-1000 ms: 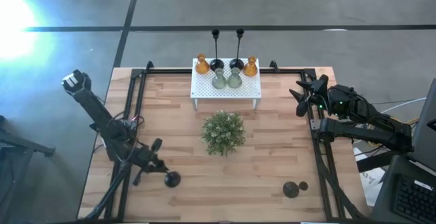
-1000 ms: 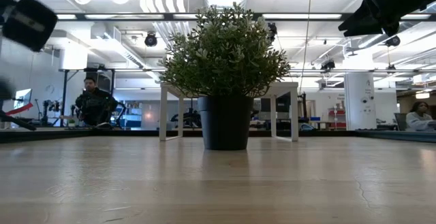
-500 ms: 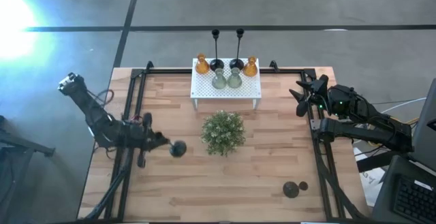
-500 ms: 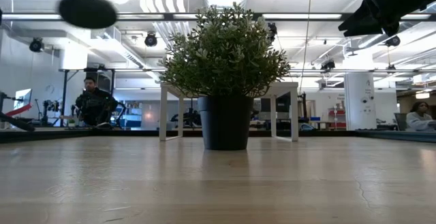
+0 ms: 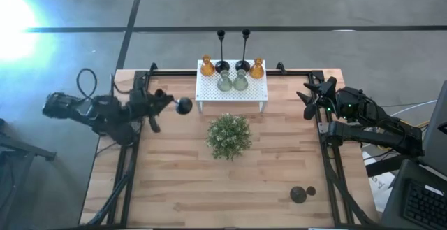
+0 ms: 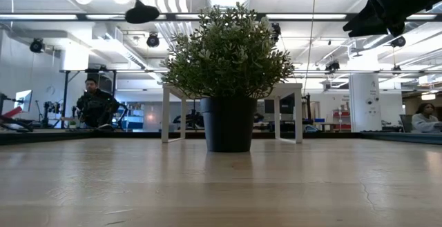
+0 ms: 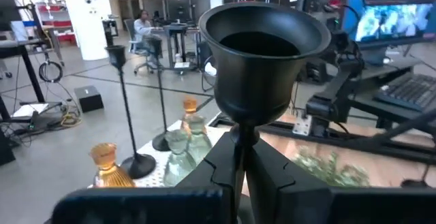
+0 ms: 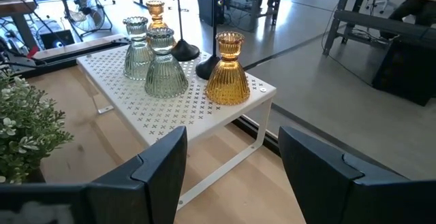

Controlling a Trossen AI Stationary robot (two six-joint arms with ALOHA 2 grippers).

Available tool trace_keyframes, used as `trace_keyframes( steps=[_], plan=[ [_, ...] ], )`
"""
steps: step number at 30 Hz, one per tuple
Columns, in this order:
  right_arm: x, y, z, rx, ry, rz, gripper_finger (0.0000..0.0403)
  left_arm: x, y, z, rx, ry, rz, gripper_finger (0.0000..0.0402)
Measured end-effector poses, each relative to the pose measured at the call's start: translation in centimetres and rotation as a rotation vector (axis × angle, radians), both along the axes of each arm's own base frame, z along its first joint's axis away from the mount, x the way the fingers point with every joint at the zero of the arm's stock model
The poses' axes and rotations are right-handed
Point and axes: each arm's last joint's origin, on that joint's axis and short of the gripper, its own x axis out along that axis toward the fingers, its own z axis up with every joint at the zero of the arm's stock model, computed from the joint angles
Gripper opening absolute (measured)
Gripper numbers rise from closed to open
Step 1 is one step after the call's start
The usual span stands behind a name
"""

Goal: Pick & Place candle stick holders
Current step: Put the left small black candle holder on the shelf

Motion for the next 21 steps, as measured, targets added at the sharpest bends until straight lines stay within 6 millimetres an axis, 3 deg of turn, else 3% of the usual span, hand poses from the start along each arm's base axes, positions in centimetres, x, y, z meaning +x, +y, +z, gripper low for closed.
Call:
trace_keyframes(
  steps=[12,17,19,21],
  plan=[
    [0.0,0.0,0.0,-0.001,-0.003,0.0,0.0224,3.1,6.2,0.0,-0.064,0.049,0.014,0.0019],
    [0.0,0.0,0.0,-0.001,-0.003,0.0,0.0224,5.1,7.9,0.6,-0.062,0.118,0.011,0.0019],
    [0.0,0.0,0.0,-0.001,-0.004,0.001,0.0224,6.0,8.6,2.1,-0.03,0.077,0.015,0.0019],
    [0.0,0.0,0.0,-0.001,-0.003,0.001,0.0224,6.7,9.1,1.9,-0.038,0.134,0.026,0.0019]
  ],
)
